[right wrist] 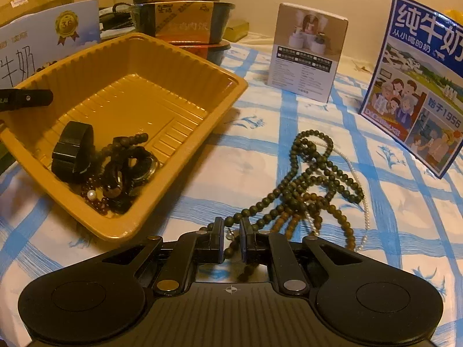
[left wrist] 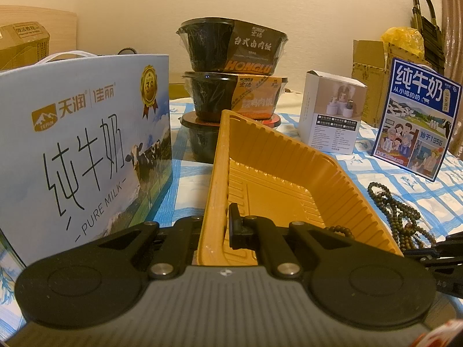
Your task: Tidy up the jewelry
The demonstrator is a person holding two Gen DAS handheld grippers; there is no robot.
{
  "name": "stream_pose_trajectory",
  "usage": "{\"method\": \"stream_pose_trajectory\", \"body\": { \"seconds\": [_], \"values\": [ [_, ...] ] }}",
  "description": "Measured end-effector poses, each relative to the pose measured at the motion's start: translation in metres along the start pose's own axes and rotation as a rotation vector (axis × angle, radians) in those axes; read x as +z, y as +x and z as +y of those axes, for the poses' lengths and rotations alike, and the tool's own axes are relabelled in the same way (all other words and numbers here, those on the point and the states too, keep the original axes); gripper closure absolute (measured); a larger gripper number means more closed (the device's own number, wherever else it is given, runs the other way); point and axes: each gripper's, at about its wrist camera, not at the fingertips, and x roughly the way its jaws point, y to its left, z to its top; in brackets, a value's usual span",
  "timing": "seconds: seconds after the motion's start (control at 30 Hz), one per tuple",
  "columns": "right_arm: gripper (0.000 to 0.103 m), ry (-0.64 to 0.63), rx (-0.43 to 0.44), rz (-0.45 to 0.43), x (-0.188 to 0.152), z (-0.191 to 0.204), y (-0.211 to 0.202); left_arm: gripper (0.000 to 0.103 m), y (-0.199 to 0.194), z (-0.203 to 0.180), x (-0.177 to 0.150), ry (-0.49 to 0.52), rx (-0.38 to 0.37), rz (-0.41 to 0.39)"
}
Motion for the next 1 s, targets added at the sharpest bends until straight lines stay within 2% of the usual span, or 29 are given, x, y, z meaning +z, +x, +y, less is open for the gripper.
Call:
{"method": "stream_pose_trajectory", "body": {
  "seconds": [0.3,0.53,0.7,0.77,0.83,0.93,1.0],
  "values": [
    [0.092,0.041,-0.023,0.028,-0.004,-0.006,0.001,0.098,0.0,0.0,0.0,-0.001,-0.001,0.0],
    [0.092,-0.177,-0.102,0.013,-0.007,0.018,0.001,0.098,0.0,0.001,0.0,-0.001,0.001,0.001],
    [0.092,-0.298,-0.112,0.002,-0.013,0.028,0.003,0.098,0.0,0.001,0.0,-0.001,0.001,0.001],
    [0.092,-0.305,-0.107,0.002,-0.013,0.027,0.005,0.098,0.0,0.001,0.0,-0.001,0.0,0.001],
    [0.099,-0.293,-0.103,-0.001,-0.012,0.024,0.006,0.098,0.0,0.001,0.0,0.0,0.0,0.002],
    [0.103,-0.294,-0.097,-0.007,-0.01,0.022,0.006,0.098,0.0,0.001,0.0,-0.001,0.001,0.001],
    [0.103,-0.301,-0.1,-0.017,-0.01,0.021,0.006,0.098,0.0,0.001,0.0,-0.001,0.0,0.001]
  ]
}}
